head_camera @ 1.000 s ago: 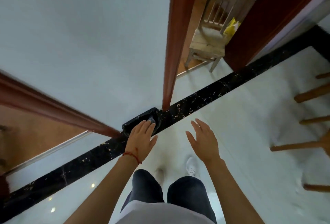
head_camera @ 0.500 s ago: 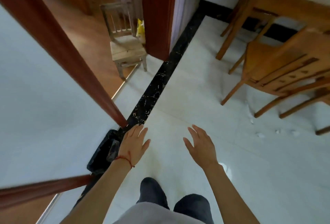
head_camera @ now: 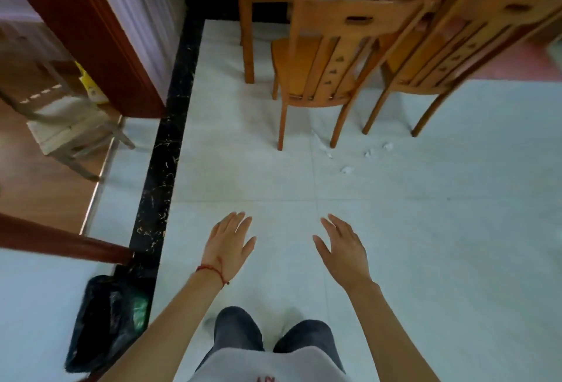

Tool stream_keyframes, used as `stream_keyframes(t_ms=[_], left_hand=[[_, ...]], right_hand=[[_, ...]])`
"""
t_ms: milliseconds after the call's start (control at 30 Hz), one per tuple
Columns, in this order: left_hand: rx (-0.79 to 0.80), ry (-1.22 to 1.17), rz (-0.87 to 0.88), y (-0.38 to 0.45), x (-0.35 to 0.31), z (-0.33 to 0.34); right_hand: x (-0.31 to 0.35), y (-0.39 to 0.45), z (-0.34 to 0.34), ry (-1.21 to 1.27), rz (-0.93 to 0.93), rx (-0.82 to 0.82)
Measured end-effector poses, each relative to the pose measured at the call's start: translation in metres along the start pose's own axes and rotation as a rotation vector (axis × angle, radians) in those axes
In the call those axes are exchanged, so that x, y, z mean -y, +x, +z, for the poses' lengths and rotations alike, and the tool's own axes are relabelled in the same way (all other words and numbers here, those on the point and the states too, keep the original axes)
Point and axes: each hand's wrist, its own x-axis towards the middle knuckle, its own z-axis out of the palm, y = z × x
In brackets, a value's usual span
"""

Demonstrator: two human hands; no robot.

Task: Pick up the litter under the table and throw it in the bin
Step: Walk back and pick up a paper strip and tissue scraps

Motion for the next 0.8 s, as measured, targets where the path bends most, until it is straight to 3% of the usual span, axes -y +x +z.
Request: stream_keyframes(t_ms=[367, 800], left_hand=[[0.091, 0.076, 0.187, 0.049, -0.126, 0.042], [0.136, 0.135, 0.227, 0.177, -0.154, 0.039]], right_hand=[[-0.129, -0.038, -0.039, 0.102, 0.265, -0.108], [-0.172, 0.063, -0.065, 0.118, 0.322, -0.114]])
